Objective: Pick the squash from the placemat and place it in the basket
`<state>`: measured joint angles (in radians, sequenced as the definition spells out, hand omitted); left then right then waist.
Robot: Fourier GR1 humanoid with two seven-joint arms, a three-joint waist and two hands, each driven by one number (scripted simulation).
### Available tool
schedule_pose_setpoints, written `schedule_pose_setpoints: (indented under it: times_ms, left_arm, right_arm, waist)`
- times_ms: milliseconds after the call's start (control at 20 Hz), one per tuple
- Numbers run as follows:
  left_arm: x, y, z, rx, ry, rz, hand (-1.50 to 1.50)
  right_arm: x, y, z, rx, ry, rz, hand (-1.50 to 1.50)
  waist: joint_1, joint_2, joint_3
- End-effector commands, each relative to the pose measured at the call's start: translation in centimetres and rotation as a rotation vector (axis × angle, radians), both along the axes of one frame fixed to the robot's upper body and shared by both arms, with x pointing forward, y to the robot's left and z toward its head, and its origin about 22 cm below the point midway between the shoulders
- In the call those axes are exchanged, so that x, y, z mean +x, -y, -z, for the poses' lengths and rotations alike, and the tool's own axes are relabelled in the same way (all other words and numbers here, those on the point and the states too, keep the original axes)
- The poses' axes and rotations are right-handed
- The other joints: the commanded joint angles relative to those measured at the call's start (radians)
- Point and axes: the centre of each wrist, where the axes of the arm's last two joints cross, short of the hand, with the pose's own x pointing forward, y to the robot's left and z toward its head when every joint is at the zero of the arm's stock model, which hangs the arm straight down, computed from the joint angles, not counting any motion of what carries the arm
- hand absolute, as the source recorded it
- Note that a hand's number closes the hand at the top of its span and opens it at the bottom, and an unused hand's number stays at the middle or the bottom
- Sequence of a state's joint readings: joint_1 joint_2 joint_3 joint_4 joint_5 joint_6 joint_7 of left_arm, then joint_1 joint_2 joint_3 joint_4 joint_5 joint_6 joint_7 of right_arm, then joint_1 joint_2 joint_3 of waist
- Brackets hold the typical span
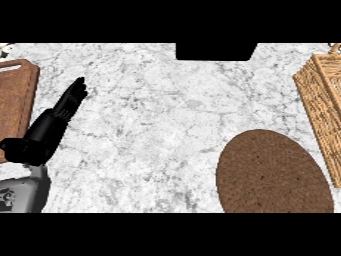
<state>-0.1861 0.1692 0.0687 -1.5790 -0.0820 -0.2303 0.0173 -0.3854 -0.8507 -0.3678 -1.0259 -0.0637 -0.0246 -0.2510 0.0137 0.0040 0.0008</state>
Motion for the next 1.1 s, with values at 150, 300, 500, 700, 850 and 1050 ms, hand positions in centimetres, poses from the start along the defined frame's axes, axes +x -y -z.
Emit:
schedule_pose_setpoints:
  times_ms: [150,300,500,700,850,1050]
  left_arm:
    - [-0.3,-0.1,0.1,0.013,-0.014,0.034,0.00]
    - [-0.4,-2.1,1.4,-0.005,-0.002,0.000,0.00]
    - [-0.8,-0.5,-0.9,0.006,0.006,0.003,0.00]
    - [0.0,0.5,0.9,-0.001,-0.016,0.005,0.00]
    - [-1.5,0.7,0.7,0.014,-0.012,0.009,0.00]
    - [-0.5,-0.4,0.1,-0.017,-0.022,-0.004,0.00]
  right_arm:
    - [2.7,0.8,0.7,0.012,0.046,0.001,-1.50]
    - [3.2,0.9,1.9,-0.025,0.052,-0.022,-1.50]
    - [2.7,2.4,0.6,0.051,0.111,-0.060,-1.50]
    - [3.2,2.4,-1.6,0.167,0.155,-0.085,-1.50]
    - [2.3,4.0,-3.2,0.291,0.142,-0.038,-1.50]
    - [-0.7,7.2,-3.9,0.392,0.078,-0.030,-1.50]
  waist:
    - [0.000,-0.001,0.000]
    - [0.002,0.001,0.000]
    - [0.001,-0.001,0.000]
    - [-0.004,-0.001,0.000]
    - [0.000,-0.002,0.000]
    - [-0.006,-0.001,0.000]
